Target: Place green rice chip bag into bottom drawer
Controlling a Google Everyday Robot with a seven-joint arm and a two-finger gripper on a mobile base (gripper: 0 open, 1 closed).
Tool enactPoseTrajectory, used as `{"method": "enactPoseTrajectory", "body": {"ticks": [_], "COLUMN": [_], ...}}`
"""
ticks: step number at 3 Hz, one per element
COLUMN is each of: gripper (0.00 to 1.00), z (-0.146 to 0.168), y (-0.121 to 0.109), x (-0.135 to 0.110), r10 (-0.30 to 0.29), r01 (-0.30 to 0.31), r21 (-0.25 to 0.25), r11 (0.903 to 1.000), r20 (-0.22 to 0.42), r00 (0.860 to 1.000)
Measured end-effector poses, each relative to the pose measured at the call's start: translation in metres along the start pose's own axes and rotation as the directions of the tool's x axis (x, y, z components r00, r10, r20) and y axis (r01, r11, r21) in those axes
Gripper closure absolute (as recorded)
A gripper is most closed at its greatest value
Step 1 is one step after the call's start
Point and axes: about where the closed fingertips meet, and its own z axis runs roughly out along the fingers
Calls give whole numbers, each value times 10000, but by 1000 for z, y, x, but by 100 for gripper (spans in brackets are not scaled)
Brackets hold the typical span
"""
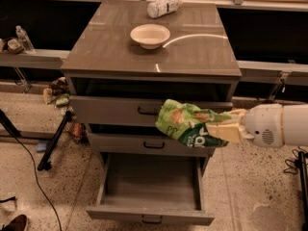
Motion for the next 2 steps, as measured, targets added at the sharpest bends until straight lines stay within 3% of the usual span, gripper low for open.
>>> {"method": "enactPoseTrajectory", "body": {"ticks": [1, 2], "gripper": [100, 100], "z": [31, 103], "y": [43, 109], "x": [46, 114], "r10": [113, -390], "r01": [-161, 58], "r21": [-842, -2045], "r11": [9963, 9789], "r20": [-571, -1588], "r00": [9983, 9865]}}
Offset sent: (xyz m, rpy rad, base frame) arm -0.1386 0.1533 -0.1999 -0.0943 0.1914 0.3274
